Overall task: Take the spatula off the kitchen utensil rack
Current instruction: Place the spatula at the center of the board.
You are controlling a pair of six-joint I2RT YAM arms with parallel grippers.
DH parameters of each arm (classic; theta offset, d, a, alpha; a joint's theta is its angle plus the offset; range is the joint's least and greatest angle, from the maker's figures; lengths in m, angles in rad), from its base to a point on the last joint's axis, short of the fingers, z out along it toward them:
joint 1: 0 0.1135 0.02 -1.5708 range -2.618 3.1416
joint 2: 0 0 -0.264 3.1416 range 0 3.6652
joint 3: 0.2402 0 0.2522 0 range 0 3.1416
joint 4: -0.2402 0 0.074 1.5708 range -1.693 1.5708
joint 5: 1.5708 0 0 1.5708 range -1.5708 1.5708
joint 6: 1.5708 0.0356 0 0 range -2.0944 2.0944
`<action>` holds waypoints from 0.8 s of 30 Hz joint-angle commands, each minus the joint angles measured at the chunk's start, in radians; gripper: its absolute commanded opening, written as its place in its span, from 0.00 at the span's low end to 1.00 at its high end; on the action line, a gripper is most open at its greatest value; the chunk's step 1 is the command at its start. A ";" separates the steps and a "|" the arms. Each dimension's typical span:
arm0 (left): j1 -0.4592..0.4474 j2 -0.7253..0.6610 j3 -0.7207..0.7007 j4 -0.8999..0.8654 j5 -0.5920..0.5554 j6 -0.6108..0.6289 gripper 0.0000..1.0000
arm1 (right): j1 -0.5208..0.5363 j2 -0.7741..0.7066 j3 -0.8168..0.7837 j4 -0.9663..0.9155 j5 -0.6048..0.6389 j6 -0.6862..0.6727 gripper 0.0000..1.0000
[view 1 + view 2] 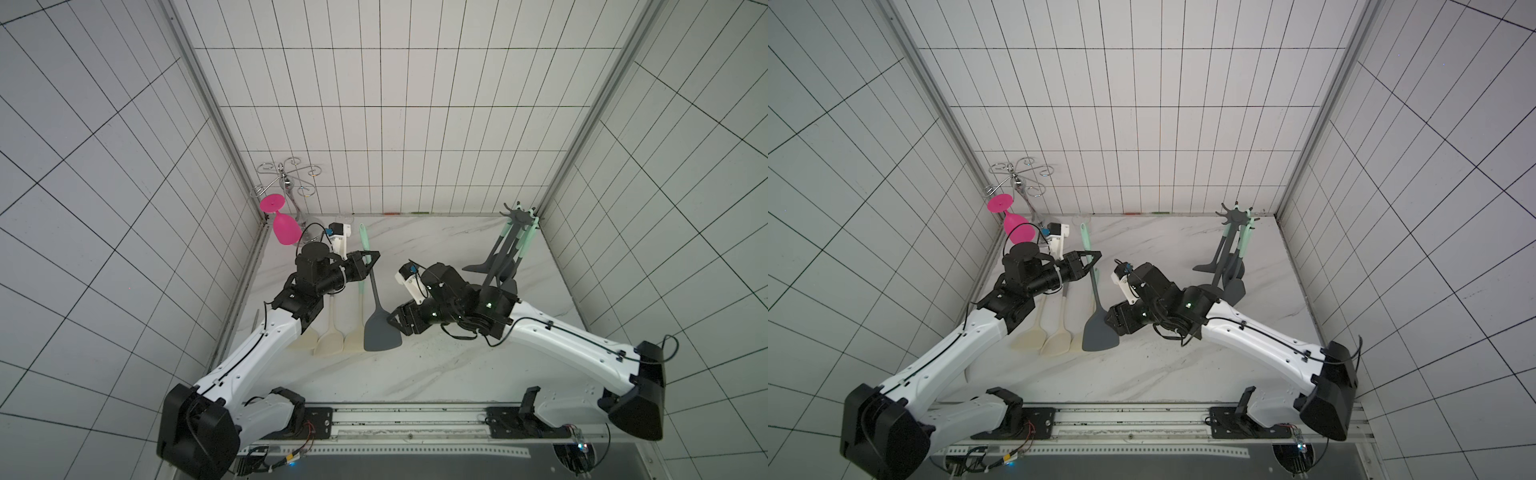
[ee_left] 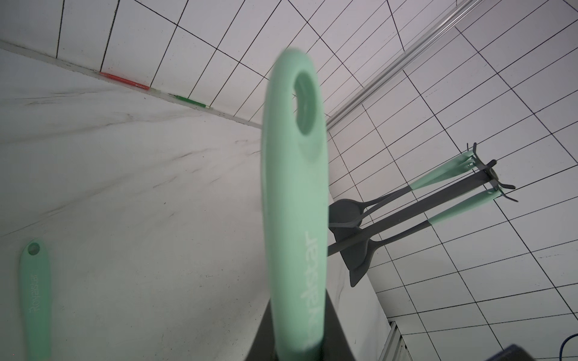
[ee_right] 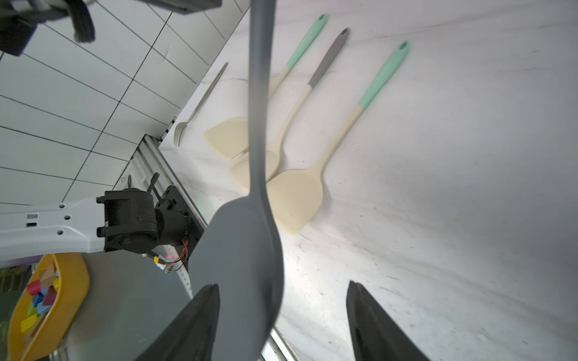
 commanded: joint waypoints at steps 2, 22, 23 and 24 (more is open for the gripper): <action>0.013 0.007 -0.010 0.056 0.047 -0.022 0.00 | 0.017 0.051 -0.006 0.107 -0.038 0.060 0.67; -0.029 0.349 0.111 -0.195 -0.010 0.079 0.00 | -0.048 0.157 -0.004 0.088 0.187 0.039 0.67; -0.044 0.371 0.116 -0.193 -0.015 0.075 0.00 | -0.055 0.166 -0.011 0.096 0.172 0.045 0.66; -0.058 0.390 0.121 -0.192 -0.024 0.069 0.00 | -0.058 0.174 -0.013 0.102 0.166 0.048 0.65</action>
